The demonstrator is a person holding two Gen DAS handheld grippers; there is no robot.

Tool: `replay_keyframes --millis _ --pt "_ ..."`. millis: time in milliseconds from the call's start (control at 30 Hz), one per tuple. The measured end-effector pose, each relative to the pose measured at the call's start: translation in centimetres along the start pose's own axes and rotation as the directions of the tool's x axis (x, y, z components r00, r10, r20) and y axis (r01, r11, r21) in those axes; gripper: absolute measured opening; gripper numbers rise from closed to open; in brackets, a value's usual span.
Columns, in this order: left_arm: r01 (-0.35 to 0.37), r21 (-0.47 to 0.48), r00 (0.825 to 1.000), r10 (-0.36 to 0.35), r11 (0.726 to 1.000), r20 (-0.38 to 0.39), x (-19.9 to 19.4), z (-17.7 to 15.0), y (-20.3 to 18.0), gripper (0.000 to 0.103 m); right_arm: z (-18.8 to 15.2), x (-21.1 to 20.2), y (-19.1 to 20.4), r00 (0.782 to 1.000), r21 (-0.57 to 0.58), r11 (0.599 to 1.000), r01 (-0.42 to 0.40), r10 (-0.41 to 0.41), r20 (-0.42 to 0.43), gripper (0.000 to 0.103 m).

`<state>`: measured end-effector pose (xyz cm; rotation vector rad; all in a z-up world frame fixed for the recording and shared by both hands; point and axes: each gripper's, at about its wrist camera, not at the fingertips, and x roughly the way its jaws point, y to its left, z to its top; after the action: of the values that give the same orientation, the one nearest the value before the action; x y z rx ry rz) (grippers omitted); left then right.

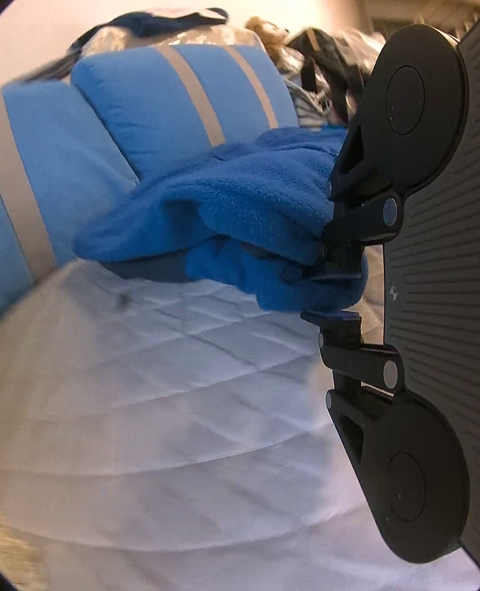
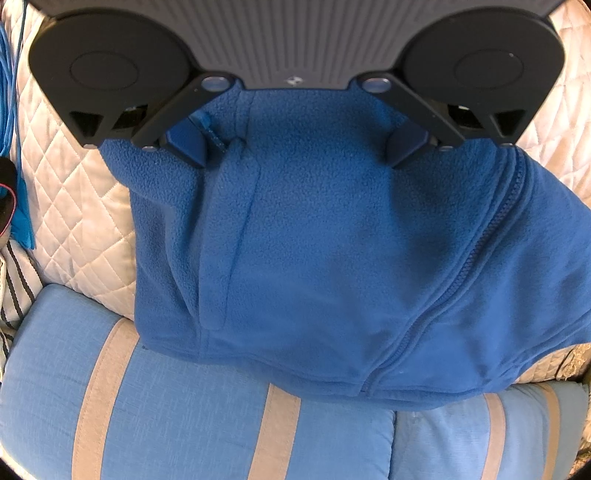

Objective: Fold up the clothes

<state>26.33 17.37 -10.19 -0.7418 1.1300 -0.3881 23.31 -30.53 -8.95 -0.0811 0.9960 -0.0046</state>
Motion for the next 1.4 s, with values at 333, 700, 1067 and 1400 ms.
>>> replay_keyframes --millis 333,700,1067,1400 --pt "-0.013 0.1 1.0 0.012 0.995 0.008 -2.2 1.4 -1.4 0.013 0.1 -0.1 -0.2 1.0 0.0 1.0 -0.003 0.003 0.001 0.102" --pt "0.167 -0.164 0.985 -0.172 0.972 -0.014 -1.2 1.4 3.1 0.015 -0.1 -0.1 -0.3 1.0 0.002 1.0 -0.009 0.009 0.005 0.102" --pt "0.336 -0.122 0.935 -0.316 0.934 0.159 -2.9 1.4 3.5 0.026 -0.1 -0.1 -0.5 1.0 0.004 1.0 -0.015 0.015 0.007 0.102" --pt "0.44 -0.147 0.892 -0.412 0.886 0.189 -2.4 0.8 4.5 0.034 -0.1 -0.1 -0.4 1.0 0.005 1.0 -0.015 0.015 0.008 0.102"
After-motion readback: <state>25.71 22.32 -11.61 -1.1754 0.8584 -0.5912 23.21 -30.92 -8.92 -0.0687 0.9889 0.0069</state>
